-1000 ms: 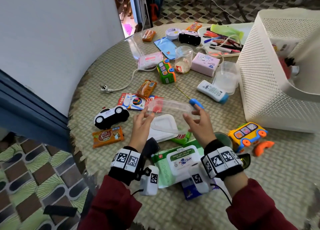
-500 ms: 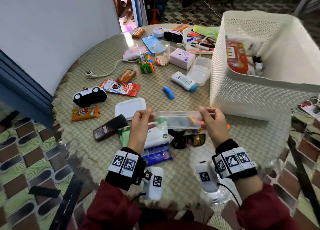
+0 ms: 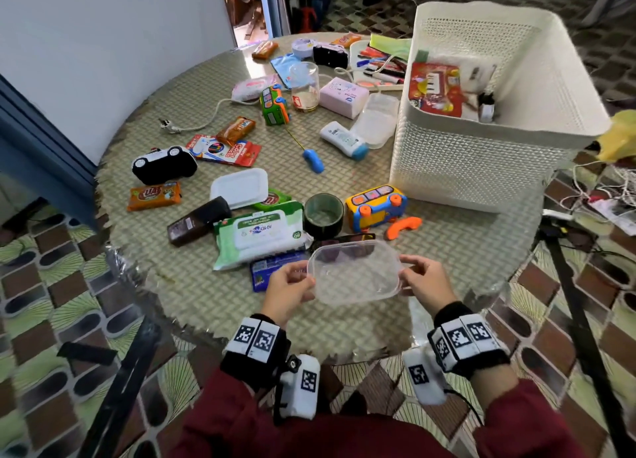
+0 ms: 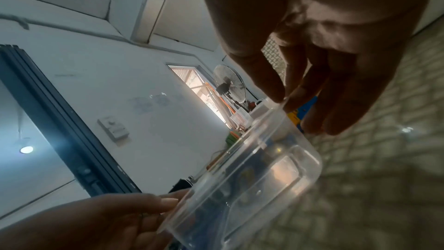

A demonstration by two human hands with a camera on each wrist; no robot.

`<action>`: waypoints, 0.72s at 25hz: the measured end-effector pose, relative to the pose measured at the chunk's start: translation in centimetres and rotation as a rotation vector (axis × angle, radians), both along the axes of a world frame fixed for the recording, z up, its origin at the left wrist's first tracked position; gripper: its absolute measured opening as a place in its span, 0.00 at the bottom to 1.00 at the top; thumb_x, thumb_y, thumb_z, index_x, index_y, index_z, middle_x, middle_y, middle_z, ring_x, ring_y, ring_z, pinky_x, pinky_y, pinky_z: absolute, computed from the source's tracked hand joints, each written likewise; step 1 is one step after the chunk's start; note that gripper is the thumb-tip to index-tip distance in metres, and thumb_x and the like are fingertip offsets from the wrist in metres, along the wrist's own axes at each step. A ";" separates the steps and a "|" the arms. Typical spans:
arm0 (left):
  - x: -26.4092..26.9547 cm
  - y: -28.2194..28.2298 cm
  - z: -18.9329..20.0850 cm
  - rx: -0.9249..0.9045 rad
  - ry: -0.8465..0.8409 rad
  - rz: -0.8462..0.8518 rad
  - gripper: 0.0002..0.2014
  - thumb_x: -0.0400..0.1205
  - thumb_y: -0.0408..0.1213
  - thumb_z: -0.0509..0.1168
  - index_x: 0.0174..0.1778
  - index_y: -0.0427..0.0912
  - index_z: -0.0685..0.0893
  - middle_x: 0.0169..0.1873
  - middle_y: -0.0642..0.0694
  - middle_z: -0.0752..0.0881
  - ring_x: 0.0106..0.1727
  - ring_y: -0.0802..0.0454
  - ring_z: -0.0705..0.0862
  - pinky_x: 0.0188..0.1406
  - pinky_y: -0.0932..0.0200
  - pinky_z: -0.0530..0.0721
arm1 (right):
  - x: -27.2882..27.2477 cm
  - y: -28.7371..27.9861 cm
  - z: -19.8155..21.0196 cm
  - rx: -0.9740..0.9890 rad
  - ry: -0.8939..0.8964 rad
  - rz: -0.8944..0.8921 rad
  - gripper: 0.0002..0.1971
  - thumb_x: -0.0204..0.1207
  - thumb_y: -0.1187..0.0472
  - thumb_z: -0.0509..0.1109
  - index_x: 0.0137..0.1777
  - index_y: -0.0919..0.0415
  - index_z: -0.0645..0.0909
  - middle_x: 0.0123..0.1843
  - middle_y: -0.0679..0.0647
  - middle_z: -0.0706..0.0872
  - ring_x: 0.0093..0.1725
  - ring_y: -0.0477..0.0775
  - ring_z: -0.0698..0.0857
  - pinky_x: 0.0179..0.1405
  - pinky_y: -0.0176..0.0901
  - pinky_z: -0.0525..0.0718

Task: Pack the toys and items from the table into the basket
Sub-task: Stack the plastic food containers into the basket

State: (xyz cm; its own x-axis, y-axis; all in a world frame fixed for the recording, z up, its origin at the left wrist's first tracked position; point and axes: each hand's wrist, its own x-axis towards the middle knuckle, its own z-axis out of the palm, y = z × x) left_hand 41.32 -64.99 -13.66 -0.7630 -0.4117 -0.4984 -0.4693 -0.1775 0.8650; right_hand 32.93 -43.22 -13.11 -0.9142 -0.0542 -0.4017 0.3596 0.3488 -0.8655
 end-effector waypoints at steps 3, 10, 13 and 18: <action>0.5 0.7 -1.2 -0.008 -0.030 -0.047 0.17 0.80 0.21 0.64 0.66 0.30 0.79 0.40 0.43 0.81 0.40 0.52 0.83 0.31 0.66 0.87 | 0.7 0.9 -1.8 0.081 -0.033 0.024 0.13 0.76 0.73 0.64 0.59 0.67 0.81 0.33 0.57 0.82 0.32 0.59 0.82 0.43 0.61 0.86; 0.7 0.3 -1.6 -0.110 0.012 -0.022 0.19 0.80 0.24 0.65 0.68 0.34 0.79 0.53 0.46 0.85 0.55 0.52 0.84 0.55 0.61 0.84 | 0.4 0.1 -1.3 0.328 0.093 0.063 0.21 0.74 0.70 0.66 0.68 0.66 0.77 0.58 0.62 0.80 0.58 0.61 0.81 0.62 0.54 0.79; -0.2 -2.1 -0.3 -0.161 0.124 0.092 0.13 0.81 0.23 0.64 0.59 0.38 0.82 0.49 0.49 0.86 0.51 0.54 0.84 0.53 0.64 0.83 | -0.8 -2.8 1.3 0.298 0.263 0.071 0.18 0.73 0.72 0.65 0.64 0.64 0.79 0.61 0.63 0.76 0.58 0.57 0.79 0.64 0.50 0.77; -2.8 -8.4 2.5 -0.221 0.258 0.231 0.12 0.81 0.24 0.63 0.55 0.42 0.84 0.50 0.47 0.87 0.50 0.57 0.84 0.55 0.63 0.80 | -3.5 -10.8 4.0 -0.034 0.201 0.142 0.14 0.73 0.75 0.63 0.53 0.58 0.80 0.48 0.60 0.84 0.46 0.54 0.82 0.46 0.40 0.81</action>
